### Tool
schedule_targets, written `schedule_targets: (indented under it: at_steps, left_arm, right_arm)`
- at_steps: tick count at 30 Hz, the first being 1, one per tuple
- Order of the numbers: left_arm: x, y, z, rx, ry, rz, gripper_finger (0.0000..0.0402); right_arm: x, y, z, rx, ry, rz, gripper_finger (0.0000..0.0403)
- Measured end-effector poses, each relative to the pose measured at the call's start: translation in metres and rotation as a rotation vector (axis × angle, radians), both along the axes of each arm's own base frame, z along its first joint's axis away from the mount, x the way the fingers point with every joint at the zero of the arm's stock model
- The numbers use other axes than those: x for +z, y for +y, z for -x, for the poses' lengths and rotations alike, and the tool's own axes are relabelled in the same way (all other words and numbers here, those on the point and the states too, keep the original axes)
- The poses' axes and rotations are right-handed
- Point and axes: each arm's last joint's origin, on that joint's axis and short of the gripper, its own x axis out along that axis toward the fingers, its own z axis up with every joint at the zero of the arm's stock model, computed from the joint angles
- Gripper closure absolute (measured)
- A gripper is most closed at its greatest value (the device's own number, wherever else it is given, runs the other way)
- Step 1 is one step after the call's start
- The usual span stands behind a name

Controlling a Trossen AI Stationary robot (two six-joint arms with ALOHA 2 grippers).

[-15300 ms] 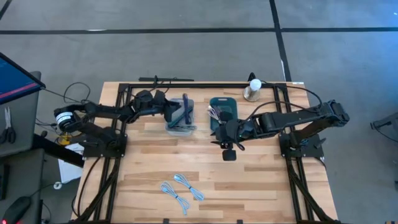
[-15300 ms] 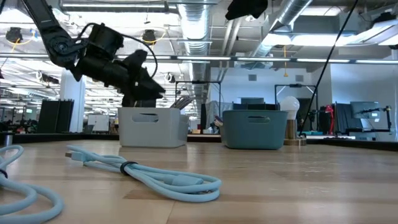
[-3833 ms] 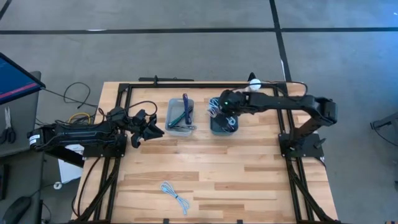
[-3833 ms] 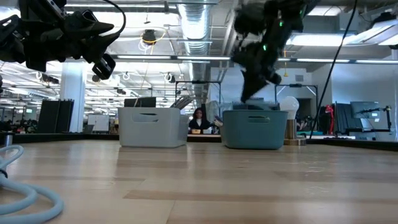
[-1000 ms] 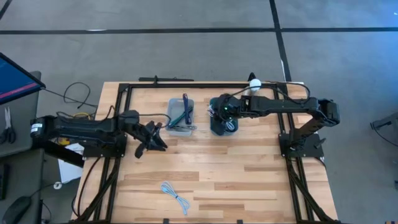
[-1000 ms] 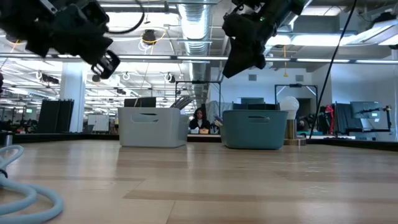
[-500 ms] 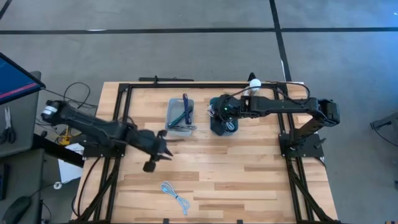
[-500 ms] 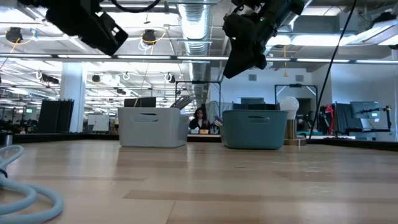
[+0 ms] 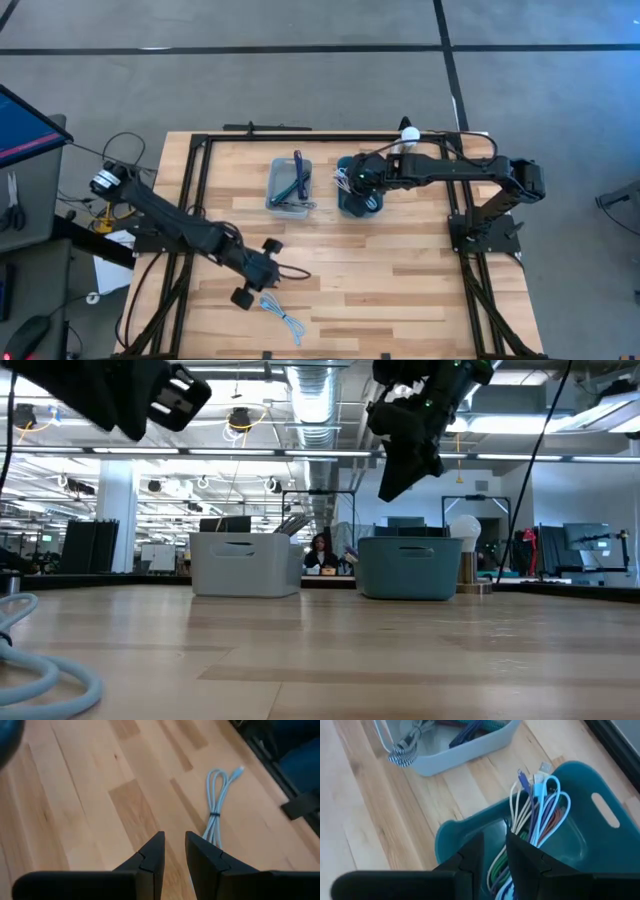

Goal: Pick & Place USB Port
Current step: Put the light blue charger cable into the blue bin

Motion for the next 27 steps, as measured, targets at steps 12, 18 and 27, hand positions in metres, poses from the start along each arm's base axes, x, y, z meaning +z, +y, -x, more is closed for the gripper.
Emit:
schedule_targets:
  at_steps: [12, 18, 27]
  left_arm:
    - [-0.024, -0.018, -0.006, -0.002, 0.109, -0.026, 0.0325]
    - [-0.036, -0.027, -0.008, -0.005, 0.16, -0.036, 0.0325]
    - [-0.057, -0.034, -0.015, 0.015, 0.227, -0.061, 0.0312]
  right_arm:
    - [-0.005, 0.0, -0.003, 0.0, 0.015, -0.003, 0.0327]
    - [-0.005, 0.0, -0.003, 0.0, 0.014, -0.003, 0.0327]
    - [-0.005, 0.0, -0.003, 0.0, 0.013, -0.003, 0.0327]
